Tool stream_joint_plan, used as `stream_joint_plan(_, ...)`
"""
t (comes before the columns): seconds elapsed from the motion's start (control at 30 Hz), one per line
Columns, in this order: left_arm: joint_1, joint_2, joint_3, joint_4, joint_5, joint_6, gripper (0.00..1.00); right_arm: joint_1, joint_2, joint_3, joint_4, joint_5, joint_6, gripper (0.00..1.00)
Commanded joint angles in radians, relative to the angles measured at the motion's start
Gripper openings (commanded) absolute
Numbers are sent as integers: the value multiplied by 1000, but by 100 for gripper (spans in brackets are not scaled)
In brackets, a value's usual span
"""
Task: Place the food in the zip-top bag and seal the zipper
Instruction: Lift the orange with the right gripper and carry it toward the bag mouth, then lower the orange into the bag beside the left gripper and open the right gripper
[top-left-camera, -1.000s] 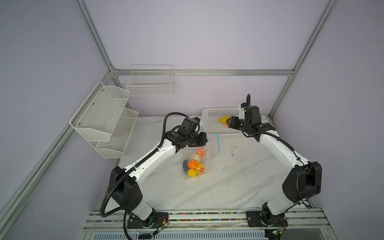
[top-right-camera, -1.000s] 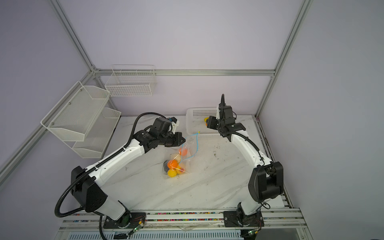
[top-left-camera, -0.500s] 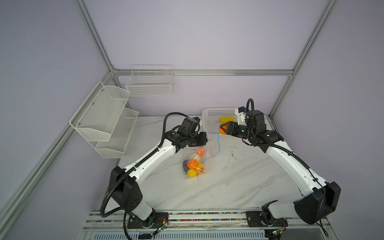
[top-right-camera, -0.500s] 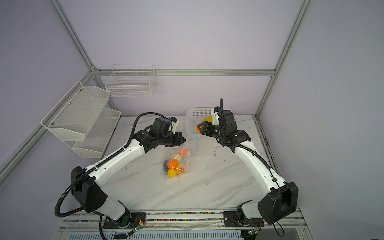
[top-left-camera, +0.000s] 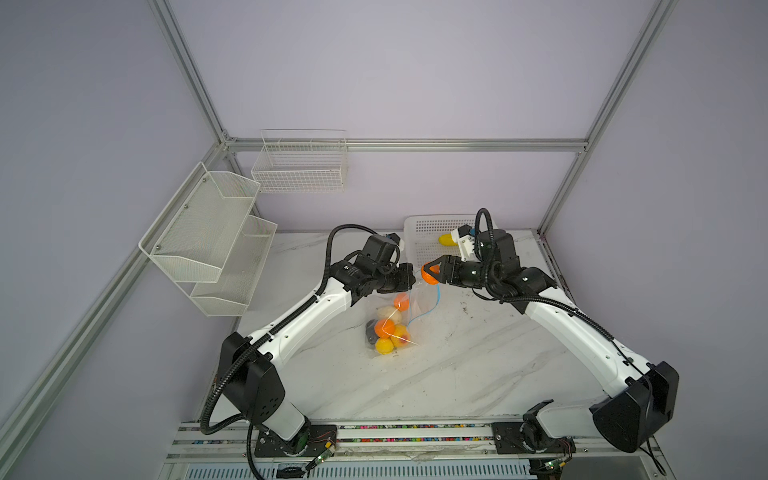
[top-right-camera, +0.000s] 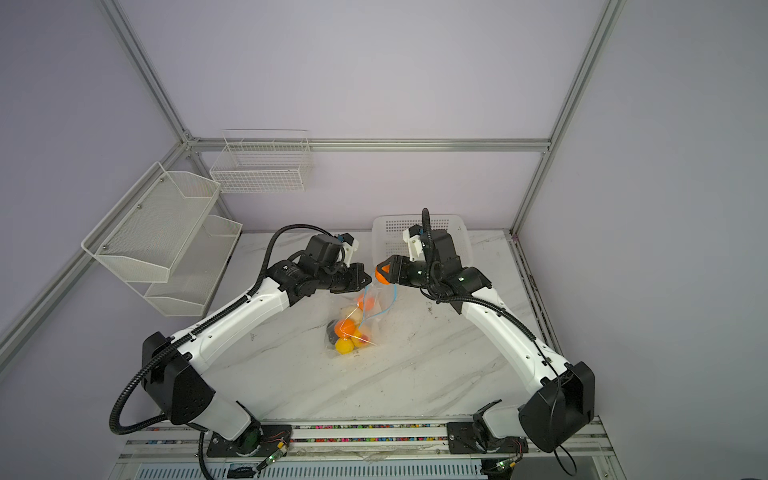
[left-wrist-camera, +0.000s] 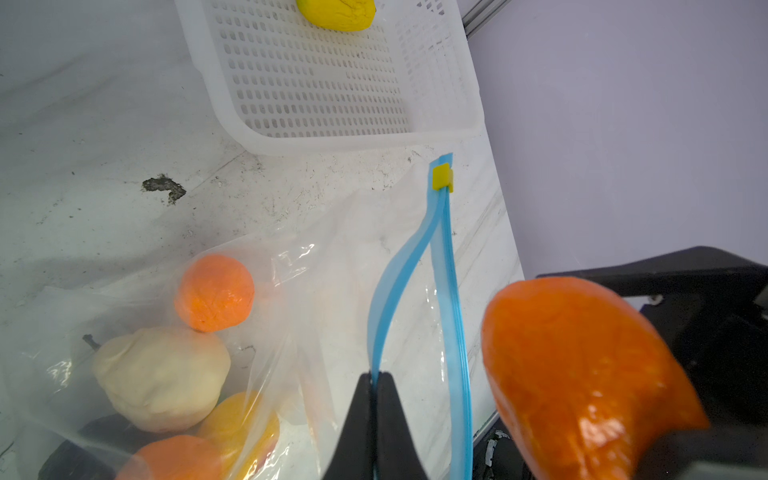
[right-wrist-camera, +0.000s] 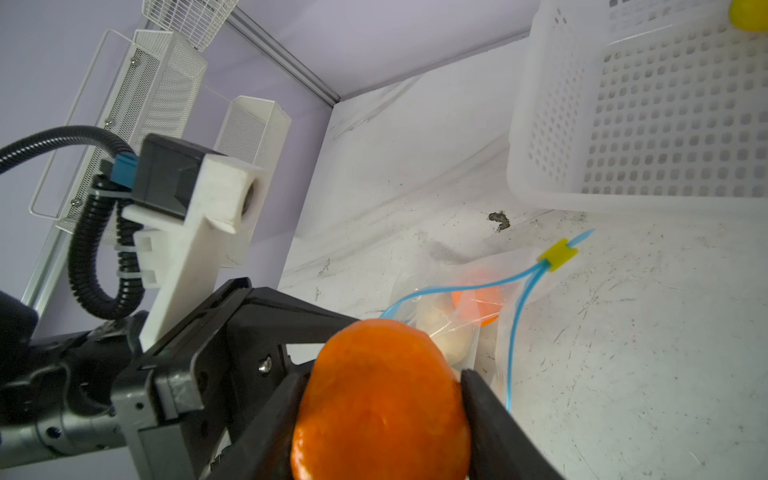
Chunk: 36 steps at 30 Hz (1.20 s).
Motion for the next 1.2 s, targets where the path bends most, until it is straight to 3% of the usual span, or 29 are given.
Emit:
stream_joint_plan(0.0,-7,-34,39,35,2,-3,0,7,-2,-15,19,-13,12,56)
stream_joint_plan(1.17,-9,-44,32,35,-6,2,0,59,61,-33,-3,34,-20,61)
